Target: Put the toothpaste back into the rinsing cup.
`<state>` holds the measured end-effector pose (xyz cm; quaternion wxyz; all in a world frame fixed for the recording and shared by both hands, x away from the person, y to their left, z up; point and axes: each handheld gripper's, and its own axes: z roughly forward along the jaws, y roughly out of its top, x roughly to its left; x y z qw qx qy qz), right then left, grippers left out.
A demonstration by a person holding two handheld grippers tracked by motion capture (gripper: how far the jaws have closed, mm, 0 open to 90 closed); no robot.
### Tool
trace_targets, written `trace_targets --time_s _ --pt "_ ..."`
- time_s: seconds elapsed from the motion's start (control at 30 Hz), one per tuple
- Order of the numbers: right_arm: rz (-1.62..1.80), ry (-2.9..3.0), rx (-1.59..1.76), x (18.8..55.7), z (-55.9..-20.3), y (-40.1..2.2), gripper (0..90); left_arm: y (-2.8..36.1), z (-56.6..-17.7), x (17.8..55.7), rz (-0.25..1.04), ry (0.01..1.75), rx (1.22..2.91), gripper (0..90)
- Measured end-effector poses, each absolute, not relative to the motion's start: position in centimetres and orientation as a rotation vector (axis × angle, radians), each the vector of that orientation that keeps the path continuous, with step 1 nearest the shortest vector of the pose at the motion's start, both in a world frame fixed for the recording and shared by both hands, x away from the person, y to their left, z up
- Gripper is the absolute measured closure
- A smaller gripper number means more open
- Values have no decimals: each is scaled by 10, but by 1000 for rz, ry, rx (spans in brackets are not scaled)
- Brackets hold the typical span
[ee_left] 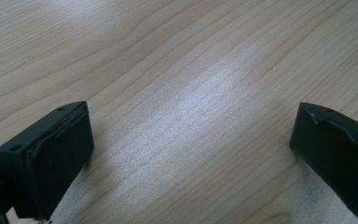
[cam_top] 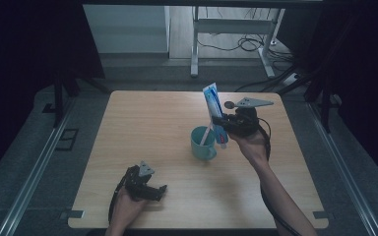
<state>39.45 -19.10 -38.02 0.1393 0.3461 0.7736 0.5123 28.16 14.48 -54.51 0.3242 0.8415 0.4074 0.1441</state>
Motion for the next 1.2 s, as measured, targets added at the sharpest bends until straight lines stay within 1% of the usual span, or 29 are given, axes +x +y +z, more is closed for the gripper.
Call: trace_targets --time_s 0.73,1.2 --pt "1495 2198 960 406 -380 -167 725 145 -545 282 377 1069 2208 0" --pt "1506 2194 949 412 -394 -153 725 145 -545 281 376 1070 2210 0"
